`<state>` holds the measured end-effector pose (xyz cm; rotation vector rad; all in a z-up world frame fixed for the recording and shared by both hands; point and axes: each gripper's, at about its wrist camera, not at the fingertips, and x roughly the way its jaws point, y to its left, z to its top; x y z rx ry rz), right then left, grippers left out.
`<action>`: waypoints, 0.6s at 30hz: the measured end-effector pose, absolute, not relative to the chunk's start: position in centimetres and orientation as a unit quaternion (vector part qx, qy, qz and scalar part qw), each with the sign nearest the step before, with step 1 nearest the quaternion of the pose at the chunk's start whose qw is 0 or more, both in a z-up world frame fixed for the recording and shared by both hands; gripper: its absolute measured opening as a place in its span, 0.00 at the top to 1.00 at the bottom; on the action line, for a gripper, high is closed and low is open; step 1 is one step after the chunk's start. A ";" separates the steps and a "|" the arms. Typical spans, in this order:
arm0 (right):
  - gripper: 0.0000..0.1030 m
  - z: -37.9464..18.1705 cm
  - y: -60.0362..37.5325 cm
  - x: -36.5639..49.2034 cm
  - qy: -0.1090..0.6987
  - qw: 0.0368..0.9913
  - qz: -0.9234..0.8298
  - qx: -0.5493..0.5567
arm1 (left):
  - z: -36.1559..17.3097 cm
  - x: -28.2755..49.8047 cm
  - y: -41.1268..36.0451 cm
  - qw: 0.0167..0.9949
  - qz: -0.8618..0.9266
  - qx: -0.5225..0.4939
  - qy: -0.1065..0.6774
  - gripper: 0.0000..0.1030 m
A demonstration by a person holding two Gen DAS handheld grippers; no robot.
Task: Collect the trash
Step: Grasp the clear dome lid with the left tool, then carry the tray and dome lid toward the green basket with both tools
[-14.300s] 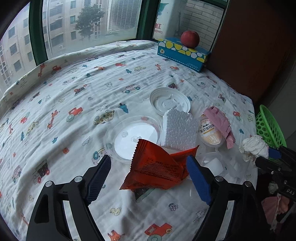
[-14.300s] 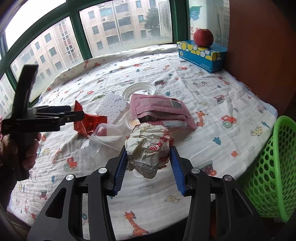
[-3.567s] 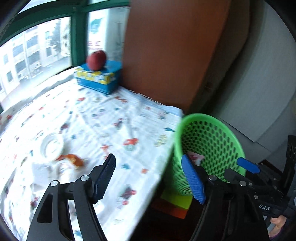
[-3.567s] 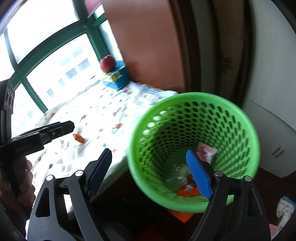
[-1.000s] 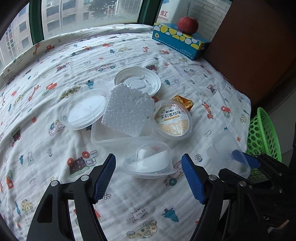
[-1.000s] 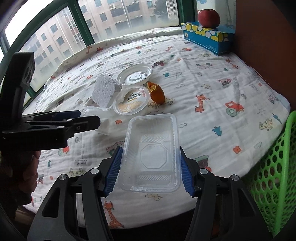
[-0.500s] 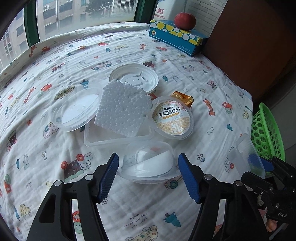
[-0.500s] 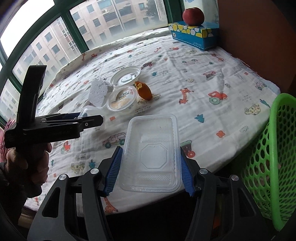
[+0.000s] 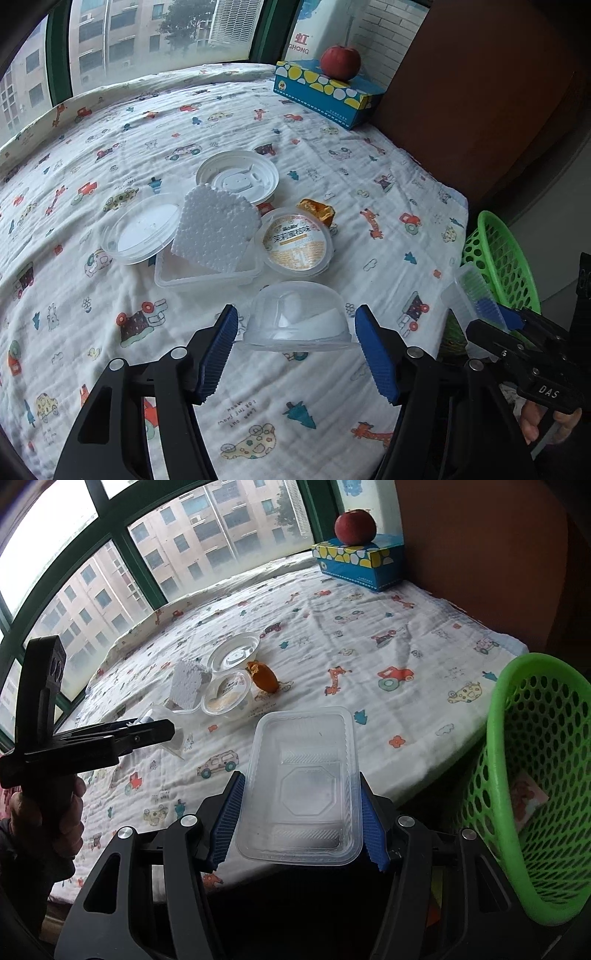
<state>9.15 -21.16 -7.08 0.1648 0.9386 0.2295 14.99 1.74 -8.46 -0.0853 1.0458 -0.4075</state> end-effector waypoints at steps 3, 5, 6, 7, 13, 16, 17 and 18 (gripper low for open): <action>0.43 -6.4 -22.4 8.8 0.441 0.888 0.099 0.086 | -7.4 14.8 0.8 0.847 -0.207 -0.043 0.489 0.39; 0.43 -5.9 -23.6 8.5 0.434 0.892 0.085 0.090 | -6.7 14.8 0.1 0.846 -0.215 -0.045 0.485 0.39; 0.43 -5.7 -24.3 8.4 0.431 0.894 0.078 0.094 | -6.3 14.9 -0.5 0.844 -0.224 -0.049 0.484 0.39; 0.43 -5.6 -24.9 8.3 0.430 0.895 0.072 0.098 | -5.9 14.9 -1.1 0.844 -0.231 -0.049 0.482 0.39; 0.43 -5.0 -29.1 7.2 0.418 0.901 0.024 0.110 | -4.0 15.1 -5.6 0.842 -0.265 -0.024 0.468 0.39; 0.43 -4.7 -31.0 6.7 0.414 0.904 0.001 0.108 | -3.3 15.0 -8.2 0.838 -0.286 -0.012 0.464 0.39; 0.43 -4.7 -31.7 6.6 0.413 0.904 -0.004 0.110 | -3.1 15.0 -9.0 0.837 -0.292 -0.008 0.463 0.39; 0.43 -4.6 -32.3 6.3 0.412 0.904 -0.010 0.110 | -2.9 14.9 -9.9 0.836 -0.297 -0.002 0.462 0.39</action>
